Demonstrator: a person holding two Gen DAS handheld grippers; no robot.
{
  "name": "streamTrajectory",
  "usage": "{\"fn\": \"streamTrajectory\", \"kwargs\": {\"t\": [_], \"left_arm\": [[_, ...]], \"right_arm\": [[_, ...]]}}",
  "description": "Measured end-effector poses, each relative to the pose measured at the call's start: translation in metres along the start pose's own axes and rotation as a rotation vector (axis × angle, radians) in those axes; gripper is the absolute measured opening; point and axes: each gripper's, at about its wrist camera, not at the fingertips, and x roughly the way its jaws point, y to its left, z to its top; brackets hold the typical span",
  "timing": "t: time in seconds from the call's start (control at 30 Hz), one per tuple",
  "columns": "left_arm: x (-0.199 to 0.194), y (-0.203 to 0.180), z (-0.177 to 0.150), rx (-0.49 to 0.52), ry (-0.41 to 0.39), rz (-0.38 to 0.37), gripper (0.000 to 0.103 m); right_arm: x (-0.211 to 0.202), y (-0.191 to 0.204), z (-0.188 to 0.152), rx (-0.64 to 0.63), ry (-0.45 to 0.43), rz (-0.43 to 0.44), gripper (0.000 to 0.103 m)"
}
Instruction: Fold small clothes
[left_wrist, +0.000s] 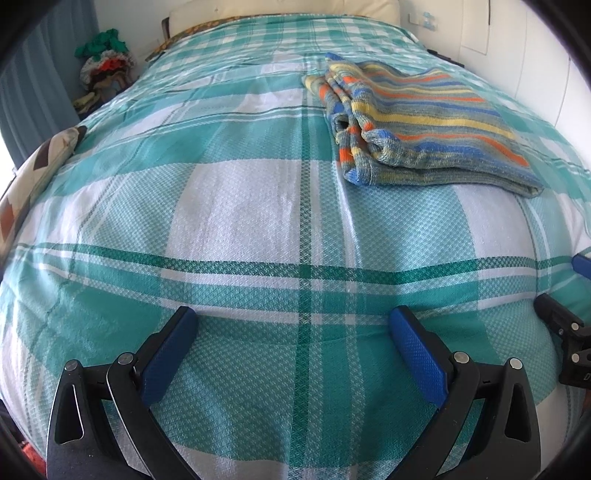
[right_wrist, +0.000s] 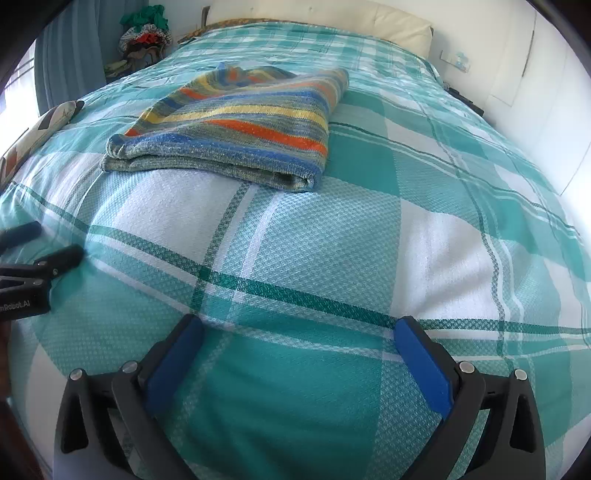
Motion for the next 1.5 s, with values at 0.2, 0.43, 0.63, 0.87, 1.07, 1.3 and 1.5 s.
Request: {"fn": "streamTrajectory", "kwargs": {"t": [0.2, 0.43, 0.63, 0.87, 1.07, 1.3, 1.5], "left_arm": [[0.0013, -0.0005, 0.0026, 0.004, 0.021, 0.002, 0.102], [0.0022, 0.0000, 0.0033, 0.006, 0.022, -0.001, 0.102], [0.0018, -0.0008, 0.0030, 0.007, 0.025, 0.005, 0.102], [0.0028, -0.0007, 0.0042, 0.006, 0.036, 0.003, 0.102], [0.0031, 0.0001, 0.0044, 0.006, 0.033, -0.002, 0.102], [0.0026, 0.0000, 0.0035, 0.006, 0.030, -0.002, 0.102], [0.0028, -0.0001, 0.0037, 0.006, 0.030, -0.002, 0.102]], "right_arm": [[0.0001, 0.0010, 0.0001, -0.006, 0.006, -0.009, 0.101], [0.0000, 0.0022, 0.0003, -0.008, 0.011, -0.018, 0.102], [-0.0001, 0.0022, 0.0007, -0.010, 0.015, -0.020, 0.102], [0.0000, 0.0037, 0.0006, -0.012, 0.018, -0.025, 0.102], [0.0000, 0.0035, 0.0007, -0.012, 0.016, -0.028, 0.102], [-0.0001, 0.0038, 0.0006, -0.012, 0.017, -0.031, 0.102], [0.0000, 0.0035, 0.0005, -0.011, 0.014, -0.032, 0.102]]}}
